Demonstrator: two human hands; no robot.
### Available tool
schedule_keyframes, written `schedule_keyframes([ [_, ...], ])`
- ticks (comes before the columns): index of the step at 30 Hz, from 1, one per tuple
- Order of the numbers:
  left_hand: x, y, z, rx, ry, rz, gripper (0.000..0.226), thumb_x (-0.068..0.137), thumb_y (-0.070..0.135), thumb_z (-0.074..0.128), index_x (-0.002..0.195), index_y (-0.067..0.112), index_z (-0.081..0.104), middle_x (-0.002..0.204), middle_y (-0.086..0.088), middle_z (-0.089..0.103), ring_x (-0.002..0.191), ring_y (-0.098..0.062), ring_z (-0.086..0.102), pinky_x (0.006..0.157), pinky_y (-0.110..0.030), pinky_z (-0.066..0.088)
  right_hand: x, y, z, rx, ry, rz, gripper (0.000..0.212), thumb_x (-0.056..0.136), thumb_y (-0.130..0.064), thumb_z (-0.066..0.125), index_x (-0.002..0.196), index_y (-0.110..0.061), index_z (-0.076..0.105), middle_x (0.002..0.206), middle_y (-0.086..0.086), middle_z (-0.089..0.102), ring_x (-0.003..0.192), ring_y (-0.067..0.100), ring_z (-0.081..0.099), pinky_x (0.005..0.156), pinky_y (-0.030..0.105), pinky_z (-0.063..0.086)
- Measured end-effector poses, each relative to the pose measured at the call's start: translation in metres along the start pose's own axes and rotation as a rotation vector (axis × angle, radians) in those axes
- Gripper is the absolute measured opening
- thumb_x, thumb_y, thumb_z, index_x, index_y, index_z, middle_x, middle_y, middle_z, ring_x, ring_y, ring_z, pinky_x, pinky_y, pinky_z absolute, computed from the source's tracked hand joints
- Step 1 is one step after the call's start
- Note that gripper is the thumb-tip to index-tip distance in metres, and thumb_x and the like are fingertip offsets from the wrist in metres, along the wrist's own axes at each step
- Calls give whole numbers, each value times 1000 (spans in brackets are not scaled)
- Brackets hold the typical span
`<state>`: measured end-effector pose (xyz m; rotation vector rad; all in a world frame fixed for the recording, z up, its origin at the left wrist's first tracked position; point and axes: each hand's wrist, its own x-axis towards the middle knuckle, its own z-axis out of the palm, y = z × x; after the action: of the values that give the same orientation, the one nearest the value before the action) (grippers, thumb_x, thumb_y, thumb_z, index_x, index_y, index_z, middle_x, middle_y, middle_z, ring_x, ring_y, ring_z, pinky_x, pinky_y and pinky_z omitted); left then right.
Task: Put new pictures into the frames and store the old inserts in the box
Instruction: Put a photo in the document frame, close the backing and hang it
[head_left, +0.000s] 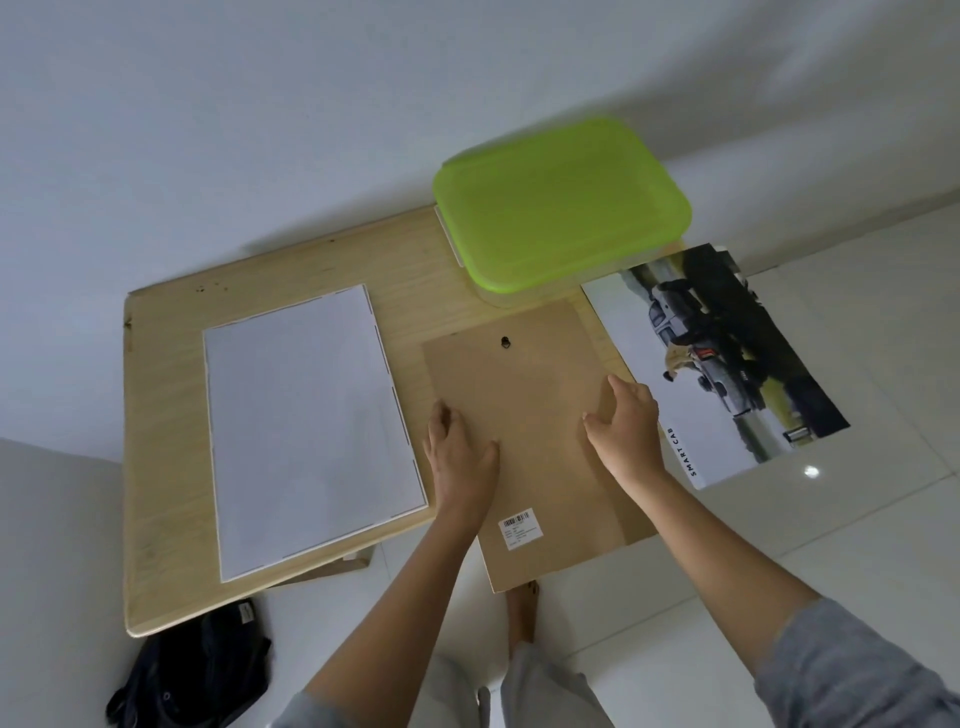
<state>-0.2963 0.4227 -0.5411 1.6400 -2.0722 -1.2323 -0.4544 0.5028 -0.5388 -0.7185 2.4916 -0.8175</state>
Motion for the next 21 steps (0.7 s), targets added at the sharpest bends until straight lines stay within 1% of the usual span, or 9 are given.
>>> schedule_keyframes([
  [3,2,-4,-2,-7,2,11,63,86,20,60,140,6,31,152,0,14,138,-19,16,111,-31,21,3,1,-2,150,49,118,44,81,-6,61,124,-4,51,123,16,51,116,28,48,92,29,38],
  [6,4,-8,-4,-19,-1,22,63,84,23,62,138,7,34,149,2,18,136,-17,21,111,-35,28,-3,5,-6,246,78,177,36,82,-6,60,118,-2,57,115,14,60,109,25,54,90,28,39],
  [8,5,-9,-6,-28,3,45,60,83,23,63,135,7,38,146,2,23,132,-17,26,109,-34,31,-9,5,-9,291,82,183,33,86,-10,58,119,-3,56,109,12,60,104,24,55,86,24,37],
  [10,5,-9,-8,-24,8,62,57,83,24,63,132,7,40,143,1,26,129,-18,29,105,-30,30,-16,5,-11,323,85,168,30,90,-13,55,119,-6,55,100,10,57,97,24,54,87,27,40],
  [12,6,-9,-9,-4,6,67,56,84,27,63,131,6,41,142,-1,27,128,-19,30,103,-30,30,-23,5,-11,353,79,153,31,92,-15,52,123,-9,53,109,9,58,100,20,54,89,28,41],
  [14,6,-10,-9,25,-1,78,57,85,31,62,130,5,41,141,-3,29,128,-22,31,104,-34,33,-33,5,-11,386,85,149,35,94,-16,50,129,-10,49,124,8,57,113,20,53,92,24,38],
  [16,6,-9,-10,40,-8,91,56,85,32,61,129,4,42,140,-6,30,127,-25,31,104,-35,32,-42,2,-13,445,115,172,38,94,-12,50,132,-10,48,129,8,55,119,20,51,94,22,37],
  [18,3,-6,-10,44,-31,96,55,86,34,60,128,4,41,139,-8,29,126,-25,29,103,-33,30,-52,-1,-17,496,162,192,39,93,-10,51,132,-11,49,127,8,57,115,19,53,94,21,37],
  [21,-6,-3,-11,37,-76,102,56,87,35,58,131,5,38,138,-10,28,126,-26,27,102,-33,30,-66,-5,-26,536,213,183,40,92,-9,52,132,-13,50,127,2,56,105,9,52,93,19,37],
])
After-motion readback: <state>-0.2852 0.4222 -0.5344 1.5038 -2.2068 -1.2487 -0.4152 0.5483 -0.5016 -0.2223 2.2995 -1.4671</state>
